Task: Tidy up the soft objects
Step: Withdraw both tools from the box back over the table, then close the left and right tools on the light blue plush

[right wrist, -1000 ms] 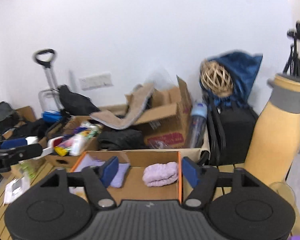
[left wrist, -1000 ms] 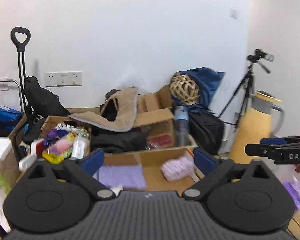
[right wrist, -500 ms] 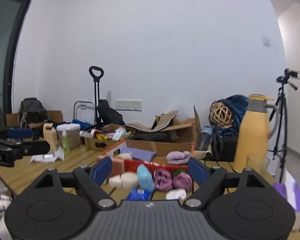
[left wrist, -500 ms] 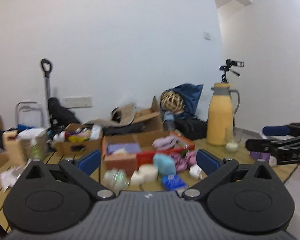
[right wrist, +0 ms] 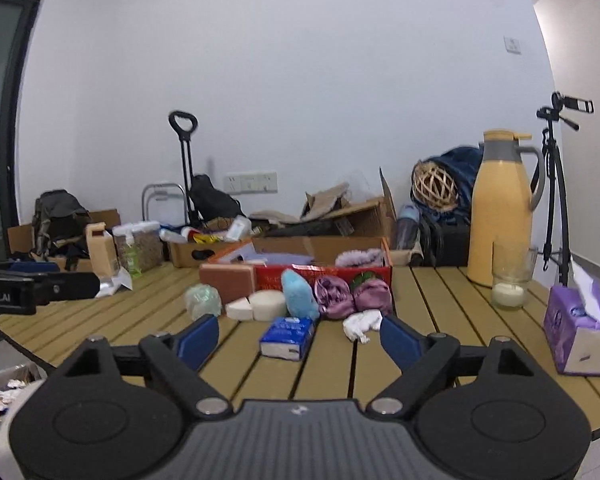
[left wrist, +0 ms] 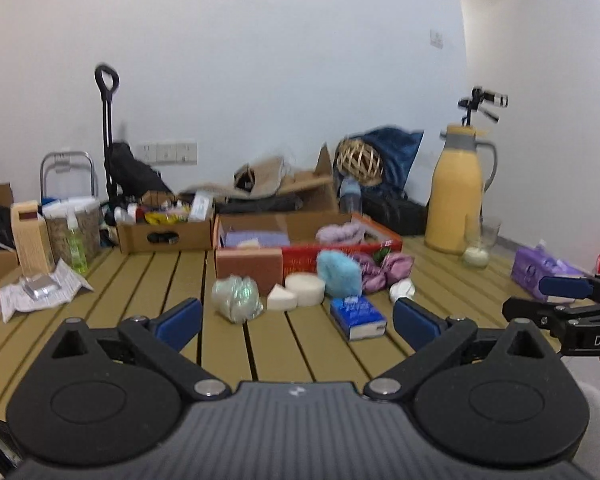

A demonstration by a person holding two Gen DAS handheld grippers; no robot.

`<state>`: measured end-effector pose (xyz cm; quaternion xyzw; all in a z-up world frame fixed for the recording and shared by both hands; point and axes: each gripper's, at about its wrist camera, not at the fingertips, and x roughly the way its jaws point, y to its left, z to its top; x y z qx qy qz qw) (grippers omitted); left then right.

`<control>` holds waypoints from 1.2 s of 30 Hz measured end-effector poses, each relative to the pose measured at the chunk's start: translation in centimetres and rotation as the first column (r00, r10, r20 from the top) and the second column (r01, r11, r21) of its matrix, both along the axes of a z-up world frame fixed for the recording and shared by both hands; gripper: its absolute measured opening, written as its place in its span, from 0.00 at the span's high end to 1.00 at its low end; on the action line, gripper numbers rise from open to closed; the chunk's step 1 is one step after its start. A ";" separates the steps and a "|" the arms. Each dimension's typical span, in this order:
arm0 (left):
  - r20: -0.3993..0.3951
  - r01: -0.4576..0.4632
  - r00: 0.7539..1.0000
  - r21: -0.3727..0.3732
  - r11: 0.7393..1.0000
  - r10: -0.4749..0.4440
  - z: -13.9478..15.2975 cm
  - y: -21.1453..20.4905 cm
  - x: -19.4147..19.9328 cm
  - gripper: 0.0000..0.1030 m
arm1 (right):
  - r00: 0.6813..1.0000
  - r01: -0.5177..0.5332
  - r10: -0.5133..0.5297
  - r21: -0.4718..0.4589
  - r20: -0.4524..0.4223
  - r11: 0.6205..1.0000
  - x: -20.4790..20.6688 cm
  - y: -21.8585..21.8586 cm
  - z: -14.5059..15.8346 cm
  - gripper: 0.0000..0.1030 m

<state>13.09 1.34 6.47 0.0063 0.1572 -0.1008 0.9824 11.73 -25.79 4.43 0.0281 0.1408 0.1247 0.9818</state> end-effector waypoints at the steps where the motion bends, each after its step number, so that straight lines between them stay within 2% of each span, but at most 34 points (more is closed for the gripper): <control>1: -0.015 0.002 1.000 0.002 1.000 -0.002 -0.4 -0.1 0.7 0.00 | 1.000 0.005 -0.005 -0.002 -0.012 1.000 0.6 0.0 -0.4 0.17; 7: -0.096 0.032 0.995 0.001 0.999 -0.031 -2.8 -1.5 6.4 0.00 | 0.993 0.025 -0.024 0.007 -0.119 1.000 6.0 -0.8 -2.8 0.23; 12: -0.136 0.027 0.990 -0.009 1.000 -0.028 -3.9 -2.2 11.1 0.00 | 0.988 0.020 -0.024 -0.029 -0.154 0.999 10.8 -0.8 -3.6 0.25; 14: -0.146 -0.004 0.989 -0.005 1.000 0.003 -4.1 -1.8 13.1 0.01 | 0.987 0.021 -0.028 -0.045 -0.161 0.999 12.7 -0.8 -3.7 0.25; 15: -0.149 -0.022 0.989 0.000 1.000 0.022 -4.2 -1.6 14.1 0.05 | 0.985 0.019 -0.027 -0.052 -0.168 0.998 13.7 -0.7 -3.7 0.26; 17: -0.164 -0.060 0.985 0.007 0.998 0.060 -4.4 -0.9 16.0 0.17 | 0.984 0.010 -0.019 -0.053 -0.176 0.999 15.4 -0.6 -3.8 0.30; 18: -0.179 -0.065 0.982 -0.006 0.998 0.063 -4.4 -0.5 16.9 0.31 | 0.983 0.003 -0.012 -0.049 -0.182 0.999 16.3 -0.4 -3.8 0.33; 19: -0.195 -0.060 0.979 -0.027 0.998 0.054 -4.3 -0.2 17.6 0.37 | 0.982 -0.009 0.000 -0.045 -0.186 0.999 17.2 -0.2 -3.9 0.35; 22: -0.222 -0.013 0.975 -0.090 0.996 -0.007 -4.2 0.0 19.5 0.40 | 0.982 -0.039 0.034 -0.025 -0.188 0.999 19.3 0.8 -3.9 0.37; 25: -0.200 0.056 0.978 -0.059 0.997 -0.067 -4.3 -1.4 20.9 0.40 | 0.980 -0.078 0.071 -0.030 -0.185 0.997 21.5 2.1 -3.8 0.39; 28: -0.168 0.039 0.985 -0.001 0.999 -0.038 -4.4 -2.3 22.1 0.38 | 0.978 -0.121 0.112 -0.040 -0.178 0.992 23.8 3.6 -3.7 0.45; 32: -0.176 0.057 0.982 -0.075 0.996 -0.070 -4.8 -1.7 23.1 0.36 | 0.972 -0.149 0.144 -0.012 -0.188 0.989 26.8 5.2 -4.1 0.57; 34: -0.182 0.052 0.981 -0.064 0.997 -0.063 -5.2 -1.6 23.3 0.36 | 0.968 -0.161 0.156 -0.009 -0.197 0.987 27.9 6.0 -4.7 0.68; 36: -0.190 0.048 0.980 -0.069 0.997 -0.060 -5.4 -1.3 23.4 0.36 | 0.965 -0.164 0.159 -0.007 -0.208 0.987 28.4 6.4 -5.4 0.72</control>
